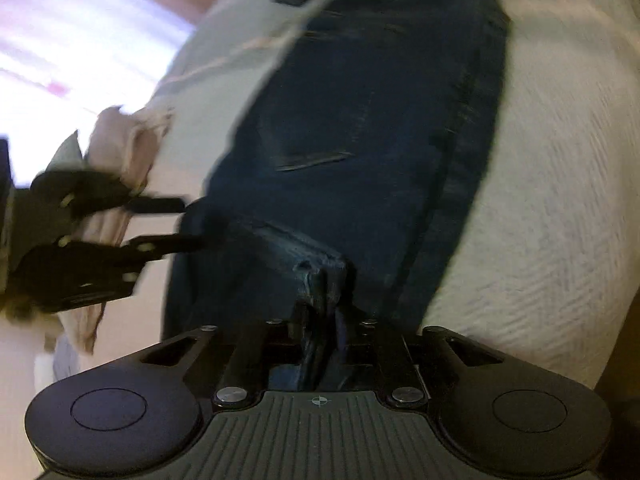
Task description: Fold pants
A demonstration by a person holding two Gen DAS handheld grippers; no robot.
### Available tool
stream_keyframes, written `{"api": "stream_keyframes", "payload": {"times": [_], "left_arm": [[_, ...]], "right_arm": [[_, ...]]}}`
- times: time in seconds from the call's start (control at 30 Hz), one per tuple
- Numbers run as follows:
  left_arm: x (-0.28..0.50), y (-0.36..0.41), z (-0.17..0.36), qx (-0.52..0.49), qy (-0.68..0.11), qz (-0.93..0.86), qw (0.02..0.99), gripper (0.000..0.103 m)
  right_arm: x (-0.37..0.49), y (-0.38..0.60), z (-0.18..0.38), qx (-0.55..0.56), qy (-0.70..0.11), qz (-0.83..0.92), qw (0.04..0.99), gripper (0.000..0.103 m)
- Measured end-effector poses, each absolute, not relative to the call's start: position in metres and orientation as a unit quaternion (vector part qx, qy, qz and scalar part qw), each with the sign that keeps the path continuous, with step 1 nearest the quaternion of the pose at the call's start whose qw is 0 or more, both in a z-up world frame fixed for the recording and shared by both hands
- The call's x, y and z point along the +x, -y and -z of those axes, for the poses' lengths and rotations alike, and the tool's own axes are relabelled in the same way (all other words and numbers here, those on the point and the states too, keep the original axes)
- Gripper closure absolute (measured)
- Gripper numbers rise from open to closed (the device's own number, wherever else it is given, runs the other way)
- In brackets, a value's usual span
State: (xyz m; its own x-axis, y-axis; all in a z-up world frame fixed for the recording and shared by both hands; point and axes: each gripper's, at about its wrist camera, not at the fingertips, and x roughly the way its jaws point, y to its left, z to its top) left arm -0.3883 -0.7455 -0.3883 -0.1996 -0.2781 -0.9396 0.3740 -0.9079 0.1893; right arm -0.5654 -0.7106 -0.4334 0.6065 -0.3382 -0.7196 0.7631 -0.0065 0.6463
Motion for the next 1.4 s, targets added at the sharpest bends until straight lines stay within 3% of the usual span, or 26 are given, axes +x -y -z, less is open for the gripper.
{"api": "stream_keyframes", "payload": {"times": [0.2, 0.47, 0.57, 0.7, 0.77, 0.93, 1.07, 1.13, 1.23, 1.3, 1.4], "left_arm": [[-0.333, 0.747, 0.393, 0.538, -0.228, 0.766, 0.267, 0.076], [-0.321, 0.702, 0.407, 0.525, -0.227, 0.774, 0.272, 0.076], [-0.299, 0.676, 0.396, 0.521, -0.208, 0.782, 0.272, 0.076], [-0.261, 0.62, 0.379, 0.529, -0.152, 0.797, 0.25, 0.076], [-0.247, 0.588, 0.376, 0.527, -0.123, 0.81, 0.228, 0.076], [-0.234, 0.532, 0.405, 0.537, -0.077, 0.821, 0.18, 0.075], [-0.23, 0.522, 0.434, 0.526, -0.063, 0.826, 0.191, 0.074], [-0.226, 0.519, 0.43, 0.52, -0.049, 0.831, 0.192, 0.074], [-0.217, 0.506, 0.417, 0.516, 0.008, 0.834, 0.193, 0.075], [-0.211, 0.493, 0.412, 0.517, 0.055, 0.836, 0.179, 0.073], [-0.212, 0.473, 0.415, 0.52, 0.146, 0.829, 0.144, 0.06]], "right_arm": [[-0.574, 0.709, 0.436, 0.602, -0.155, 0.407, 0.669, 0.091], [-0.571, 0.707, 0.437, 0.58, -0.178, 0.433, 0.667, 0.092], [-0.555, 0.696, 0.42, 0.54, -0.197, 0.482, 0.661, 0.088], [-0.525, 0.644, 0.386, 0.485, -0.225, 0.503, 0.679, 0.069], [-0.495, 0.615, 0.376, 0.455, -0.243, 0.477, 0.712, 0.066], [-0.416, 0.53, 0.39, 0.379, -0.321, 0.387, 0.777, 0.065], [-0.404, 0.503, 0.42, 0.369, -0.355, 0.412, 0.754, 0.064], [-0.409, 0.496, 0.414, 0.374, -0.35, 0.428, 0.745, 0.062], [-0.395, 0.473, 0.392, 0.285, -0.387, 0.43, 0.764, 0.056], [-0.378, 0.454, 0.386, 0.226, -0.408, 0.401, 0.788, 0.047], [-0.345, 0.435, 0.398, 0.118, -0.459, 0.359, 0.804, 0.046]]}}
